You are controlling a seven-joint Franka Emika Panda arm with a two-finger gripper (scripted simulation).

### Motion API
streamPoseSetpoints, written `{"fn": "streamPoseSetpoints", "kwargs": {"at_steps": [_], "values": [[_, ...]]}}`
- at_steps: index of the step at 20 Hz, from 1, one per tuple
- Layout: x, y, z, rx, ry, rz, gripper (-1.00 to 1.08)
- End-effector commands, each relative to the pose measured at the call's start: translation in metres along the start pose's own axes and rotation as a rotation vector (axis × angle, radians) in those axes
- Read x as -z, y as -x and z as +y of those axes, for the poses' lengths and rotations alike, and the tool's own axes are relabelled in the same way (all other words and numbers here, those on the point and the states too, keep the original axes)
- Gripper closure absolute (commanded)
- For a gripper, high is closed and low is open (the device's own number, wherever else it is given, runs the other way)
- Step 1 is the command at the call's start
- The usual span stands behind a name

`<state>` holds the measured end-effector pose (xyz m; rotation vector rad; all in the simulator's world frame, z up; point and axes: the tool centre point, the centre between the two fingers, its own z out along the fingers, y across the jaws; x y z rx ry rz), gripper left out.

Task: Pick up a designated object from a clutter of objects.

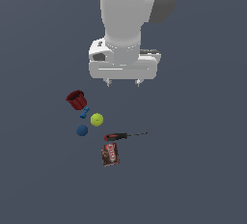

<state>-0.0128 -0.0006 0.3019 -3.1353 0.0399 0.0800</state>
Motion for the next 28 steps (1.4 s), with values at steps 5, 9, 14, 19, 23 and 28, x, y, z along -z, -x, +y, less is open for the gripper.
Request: {"fn": "streamPoseSetpoints", "kwargs": {"at_steps": [5, 9, 14, 19, 23, 28], "values": [[0.001, 0.0, 0.003, 0.009, 0.005, 0.004, -0.92], [0.005, 0.001, 0.008, 0.029, 0.015, 0.011, -0.92], [0.006, 0.002, 0.008, 0.032, 0.017, 0.012, -0.92], [-0.004, -0.002, 0.014, 0.027, 0.013, 0.013, -0.92], [-0.021, -0.006, 0.023, 0.018, 0.008, 0.016, -0.92], [-0.054, -0.014, 0.042, 0.0, 0.0, 0.022, -0.92]]}}
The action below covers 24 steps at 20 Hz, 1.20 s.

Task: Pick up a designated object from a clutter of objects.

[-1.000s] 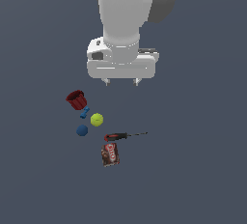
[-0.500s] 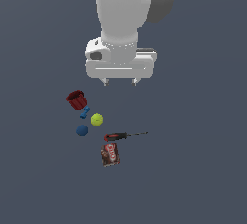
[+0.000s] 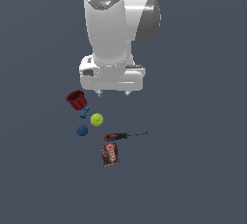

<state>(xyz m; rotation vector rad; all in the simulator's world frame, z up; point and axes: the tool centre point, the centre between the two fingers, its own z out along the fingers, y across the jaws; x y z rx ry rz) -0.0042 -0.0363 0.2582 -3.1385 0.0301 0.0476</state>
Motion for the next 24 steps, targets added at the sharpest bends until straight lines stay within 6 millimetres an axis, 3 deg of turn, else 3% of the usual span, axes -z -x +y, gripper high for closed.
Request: {"fn": "streamPoseSetpoints", "kwargs": {"at_steps": [1, 13, 18, 24], "values": [[-0.019, -0.003, 0.011, -0.011, -0.004, 0.003, -0.92], [-0.126, 0.002, 0.076, -0.078, -0.007, 0.023, -0.92], [-0.152, 0.008, 0.093, -0.096, -0.003, 0.028, -0.92], [-0.166, 0.013, 0.103, -0.106, 0.0, 0.03, -0.92]]}}
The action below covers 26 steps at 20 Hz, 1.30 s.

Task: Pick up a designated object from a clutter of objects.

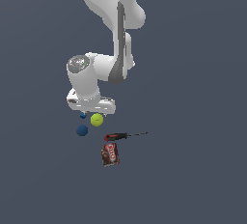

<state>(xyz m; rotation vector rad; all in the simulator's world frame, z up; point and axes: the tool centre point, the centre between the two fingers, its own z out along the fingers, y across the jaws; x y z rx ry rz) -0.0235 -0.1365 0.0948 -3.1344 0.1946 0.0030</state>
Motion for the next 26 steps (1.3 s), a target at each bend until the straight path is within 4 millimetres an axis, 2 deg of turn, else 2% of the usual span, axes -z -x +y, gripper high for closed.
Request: {"fn": "streamPoseSetpoints", "kwargs": {"at_steps": [1, 7, 16, 22, 23, 26], "values": [[-0.003, 0.001, 0.002, -0.002, 0.001, 0.002, -0.92], [-0.007, 0.001, 0.002, -0.002, 0.001, 0.001, -0.92], [-0.044, 0.002, 0.002, -0.002, 0.001, 0.002, -0.92], [-0.054, 0.001, 0.003, -0.002, 0.001, 0.002, -0.92], [-0.054, 0.001, 0.003, -0.002, 0.001, 0.002, 1.08], [-0.054, 0.001, 0.003, -0.002, 0.001, 0.002, 1.08]]}}
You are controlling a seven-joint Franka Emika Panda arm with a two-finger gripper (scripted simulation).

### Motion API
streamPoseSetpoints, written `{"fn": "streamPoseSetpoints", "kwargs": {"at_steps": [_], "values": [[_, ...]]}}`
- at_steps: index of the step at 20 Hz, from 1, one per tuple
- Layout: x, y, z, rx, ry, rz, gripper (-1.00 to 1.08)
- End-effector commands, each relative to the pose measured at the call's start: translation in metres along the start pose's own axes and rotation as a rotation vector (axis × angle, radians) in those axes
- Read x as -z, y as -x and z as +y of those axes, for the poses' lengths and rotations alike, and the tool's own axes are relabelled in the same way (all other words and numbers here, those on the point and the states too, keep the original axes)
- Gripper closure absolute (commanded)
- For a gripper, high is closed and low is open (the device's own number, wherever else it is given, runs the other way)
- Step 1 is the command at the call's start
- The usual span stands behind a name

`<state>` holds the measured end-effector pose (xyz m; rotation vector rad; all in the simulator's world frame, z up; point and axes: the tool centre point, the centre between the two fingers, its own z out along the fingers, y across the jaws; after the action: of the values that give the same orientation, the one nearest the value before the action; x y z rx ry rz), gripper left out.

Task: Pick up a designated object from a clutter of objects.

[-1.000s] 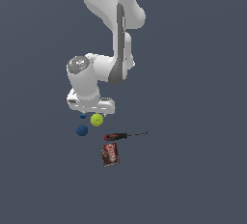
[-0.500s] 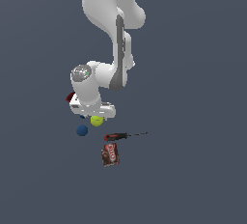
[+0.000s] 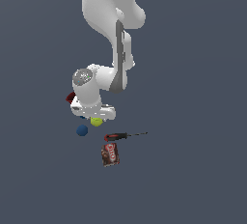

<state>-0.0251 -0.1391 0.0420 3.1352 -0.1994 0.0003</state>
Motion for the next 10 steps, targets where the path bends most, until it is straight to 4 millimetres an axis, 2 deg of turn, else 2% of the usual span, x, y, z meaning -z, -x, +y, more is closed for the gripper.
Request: {"fn": "streamPoseSetpoints", "kwargs": {"at_steps": [1, 10], "values": [[-0.001, -0.0001, -0.0003, 0.001, 0.0, 0.0, 1.08], [0.0024, -0.0002, 0.0, 0.0, 0.0, 0.001, 1.08]]}}
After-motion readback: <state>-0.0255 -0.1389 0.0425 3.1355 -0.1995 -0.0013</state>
